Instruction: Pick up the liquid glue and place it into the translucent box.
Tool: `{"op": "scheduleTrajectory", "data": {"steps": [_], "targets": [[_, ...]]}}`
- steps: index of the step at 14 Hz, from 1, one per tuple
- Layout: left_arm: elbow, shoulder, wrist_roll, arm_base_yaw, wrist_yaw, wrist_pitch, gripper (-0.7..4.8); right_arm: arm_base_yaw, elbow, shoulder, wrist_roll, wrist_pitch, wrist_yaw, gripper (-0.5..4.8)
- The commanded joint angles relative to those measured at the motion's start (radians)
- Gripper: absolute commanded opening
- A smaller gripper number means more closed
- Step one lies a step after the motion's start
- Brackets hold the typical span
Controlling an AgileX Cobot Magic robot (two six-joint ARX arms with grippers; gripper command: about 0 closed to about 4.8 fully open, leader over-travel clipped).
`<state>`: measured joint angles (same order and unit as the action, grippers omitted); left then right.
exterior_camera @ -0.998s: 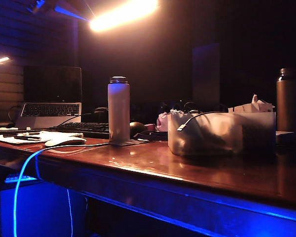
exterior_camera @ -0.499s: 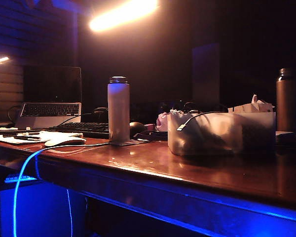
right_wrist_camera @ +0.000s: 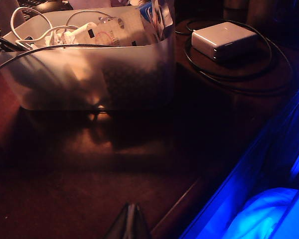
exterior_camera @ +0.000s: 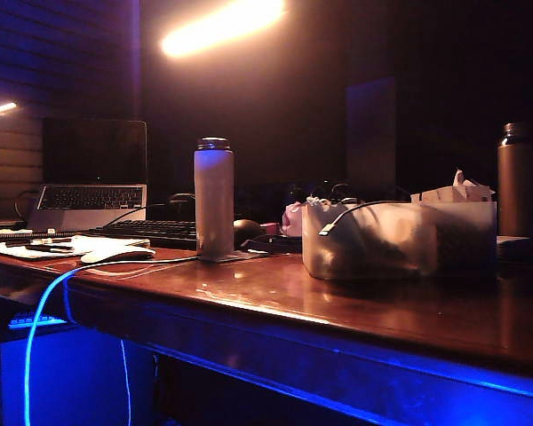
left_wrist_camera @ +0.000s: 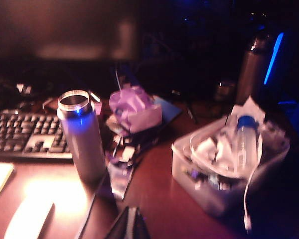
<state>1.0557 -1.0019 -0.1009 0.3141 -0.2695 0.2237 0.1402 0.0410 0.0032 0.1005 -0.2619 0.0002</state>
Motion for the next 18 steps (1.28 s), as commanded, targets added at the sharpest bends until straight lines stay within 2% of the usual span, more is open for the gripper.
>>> {"op": "scheduleTrajectory", "data": {"steps": [1, 5, 7, 11, 13, 16, 18], "targets": [[-0.172, 0.093, 0.005, 0.000, 0.004, -0.117, -0.06, 0.000, -0.001, -0.001, 0.003, -0.002, 0.002, -0.01], [-0.494, 0.295, 0.056, -0.008, 0.034, -0.378, -0.06, 0.000, -0.002, -0.001, 0.003, -0.002, 0.002, -0.01], [-0.629, 0.410, 0.057, -0.008, 0.085, -0.447, -0.06, 0.000, -0.001, -0.001, 0.003, -0.002, 0.002, -0.01], [-0.844, 0.664, 0.082, -0.010, 0.162, -0.399, -0.06, 0.000, -0.001, -0.001, 0.003, -0.002, 0.002, -0.01], [-0.909, 0.756, 0.116, -0.031, 0.157, -0.354, -0.06, 0.000, -0.001, -0.001, 0.003, -0.002, 0.002, -0.01], [-0.975, 0.860, 0.143, -0.101, 0.057, -0.299, -0.06, 0.000, -0.002, -0.001, 0.003, -0.002, 0.002, -0.01], [-0.998, 0.925, 0.146, -0.122, 0.037, -0.246, -0.06, 0.000, -0.001, -0.001, 0.003, -0.002, 0.002, -0.01]]}}
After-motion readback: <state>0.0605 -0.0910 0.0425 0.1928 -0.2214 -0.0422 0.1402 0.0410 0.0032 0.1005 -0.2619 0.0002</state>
